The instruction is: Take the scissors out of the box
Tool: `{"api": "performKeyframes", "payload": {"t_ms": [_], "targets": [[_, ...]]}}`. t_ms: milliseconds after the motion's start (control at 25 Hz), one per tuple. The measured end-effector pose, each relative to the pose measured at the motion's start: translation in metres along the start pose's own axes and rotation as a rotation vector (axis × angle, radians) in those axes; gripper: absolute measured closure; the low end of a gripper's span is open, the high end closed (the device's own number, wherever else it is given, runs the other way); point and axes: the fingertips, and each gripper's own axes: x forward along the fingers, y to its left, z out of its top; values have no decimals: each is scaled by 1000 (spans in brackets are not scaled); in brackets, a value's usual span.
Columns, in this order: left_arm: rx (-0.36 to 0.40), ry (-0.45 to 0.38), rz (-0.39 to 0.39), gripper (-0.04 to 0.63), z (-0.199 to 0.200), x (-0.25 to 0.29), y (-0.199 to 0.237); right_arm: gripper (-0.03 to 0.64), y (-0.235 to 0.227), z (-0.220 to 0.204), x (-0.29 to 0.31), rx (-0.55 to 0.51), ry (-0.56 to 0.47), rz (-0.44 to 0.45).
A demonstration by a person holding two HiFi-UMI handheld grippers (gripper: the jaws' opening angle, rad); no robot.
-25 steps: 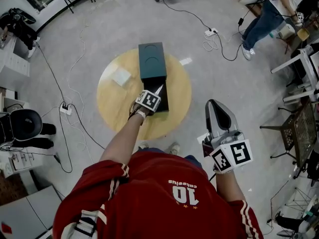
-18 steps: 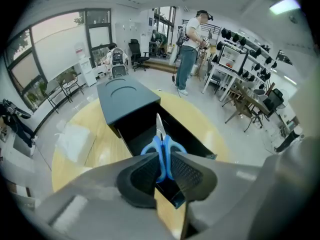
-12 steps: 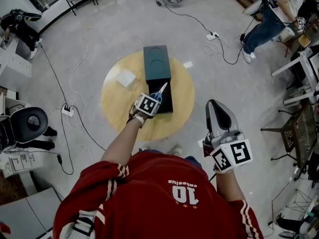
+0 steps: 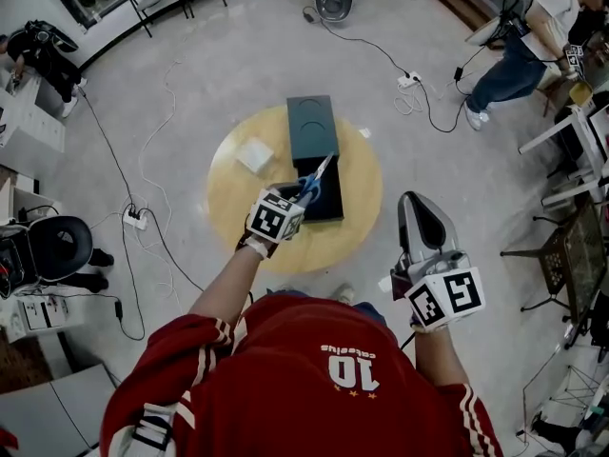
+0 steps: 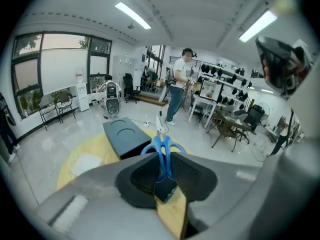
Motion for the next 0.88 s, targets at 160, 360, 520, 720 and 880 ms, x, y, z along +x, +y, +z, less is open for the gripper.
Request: {"api": "performKeyframes", "payload": {"t_ms": [160, 360, 520, 720, 880], "targets": [[8, -144, -63, 511, 24, -38, -8, 627, 22, -1, 3, -9, -11, -7], [13, -303, -160, 511, 54, -86, -26, 627, 43, 2, -1, -17, -26, -27], [73, -422, -198, 509, 76, -136, -36, 627, 64, 9, -3, -26, -43, -58], [142, -554, -225, 511, 99, -193, -40, 627, 88, 13, -4, -41, -61, -100], [200, -615, -231, 511, 106, -226, -39, 627, 107, 13, -5, -59, -66, -125]]}}
